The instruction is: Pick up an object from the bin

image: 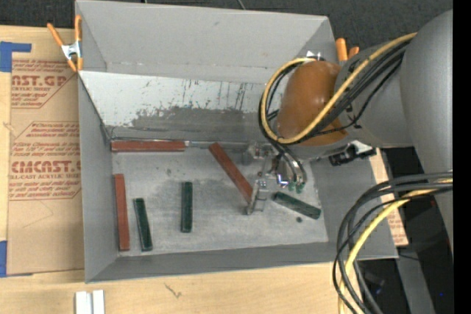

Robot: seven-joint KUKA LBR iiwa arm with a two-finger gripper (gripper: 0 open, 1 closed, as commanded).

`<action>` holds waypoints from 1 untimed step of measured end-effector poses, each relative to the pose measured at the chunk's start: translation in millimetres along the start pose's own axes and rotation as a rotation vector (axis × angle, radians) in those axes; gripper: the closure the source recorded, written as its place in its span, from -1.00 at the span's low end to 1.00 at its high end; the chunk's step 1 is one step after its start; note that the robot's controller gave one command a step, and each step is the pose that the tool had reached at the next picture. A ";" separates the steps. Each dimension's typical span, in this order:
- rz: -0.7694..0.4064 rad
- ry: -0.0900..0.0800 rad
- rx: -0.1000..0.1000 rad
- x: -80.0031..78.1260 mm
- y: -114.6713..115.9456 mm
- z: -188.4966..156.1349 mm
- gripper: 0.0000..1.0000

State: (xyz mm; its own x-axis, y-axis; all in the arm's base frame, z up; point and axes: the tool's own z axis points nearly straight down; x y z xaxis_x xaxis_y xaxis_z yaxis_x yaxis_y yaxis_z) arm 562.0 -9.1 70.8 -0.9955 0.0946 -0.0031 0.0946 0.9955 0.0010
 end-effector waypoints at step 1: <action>0.058 0.000 -0.001 -23.5 38.1 0.0 1.00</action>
Offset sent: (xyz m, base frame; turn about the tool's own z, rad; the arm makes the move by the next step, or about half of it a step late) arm 0.0000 0.0000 0.0000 0.0000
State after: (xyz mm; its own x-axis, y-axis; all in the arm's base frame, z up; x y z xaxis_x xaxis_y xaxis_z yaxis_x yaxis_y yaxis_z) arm 589.0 26.7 71.0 -0.9884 0.1521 -0.0033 0.1521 0.9884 0.0026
